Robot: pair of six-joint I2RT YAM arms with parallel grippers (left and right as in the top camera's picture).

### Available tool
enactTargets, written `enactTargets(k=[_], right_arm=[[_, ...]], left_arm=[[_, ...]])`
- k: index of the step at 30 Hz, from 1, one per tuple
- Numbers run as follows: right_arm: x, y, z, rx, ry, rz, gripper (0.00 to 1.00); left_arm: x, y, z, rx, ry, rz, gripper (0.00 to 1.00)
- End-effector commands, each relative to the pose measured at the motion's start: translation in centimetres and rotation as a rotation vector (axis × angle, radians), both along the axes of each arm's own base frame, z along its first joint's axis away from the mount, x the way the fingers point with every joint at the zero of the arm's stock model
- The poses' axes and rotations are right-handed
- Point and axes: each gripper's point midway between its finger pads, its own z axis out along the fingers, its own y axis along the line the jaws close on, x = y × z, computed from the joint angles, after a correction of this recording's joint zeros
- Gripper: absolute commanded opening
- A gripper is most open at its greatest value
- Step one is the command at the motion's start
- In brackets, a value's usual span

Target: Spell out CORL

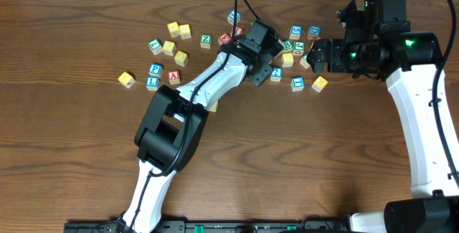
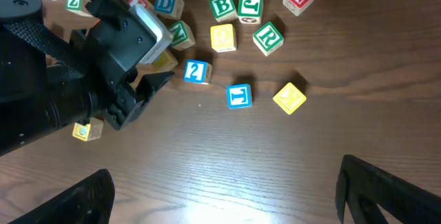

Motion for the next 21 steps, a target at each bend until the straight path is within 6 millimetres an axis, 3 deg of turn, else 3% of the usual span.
enactTargets(k=[1, 9, 14, 16, 21], right_arm=[[-0.2, 0.1, -0.4, -0.018, 0.009, 0.015, 0.99], [-0.4, 0.1, -0.4, -0.018, 0.015, 0.015, 0.99], [-0.3, 0.1, -0.4, -0.018, 0.014, 0.015, 0.99], [-0.3, 0.1, -0.4, -0.018, 0.014, 0.015, 0.99], [-0.2, 0.1, -0.4, -0.018, 0.009, 0.015, 0.99]], left_arm=[[0.7, 0.0, -0.4, 0.012, -0.022, -0.009, 0.54], [0.9, 0.3, -2.7, 0.041, -0.009, -0.003, 0.54], [1.1, 0.4, -2.7, 0.046, -0.015, 0.002, 0.54], [1.1, 0.4, -2.7, 0.045, -0.016, 0.003, 0.43], [1.3, 0.3, -1.2, 0.025, -0.034, 0.023, 0.34]])
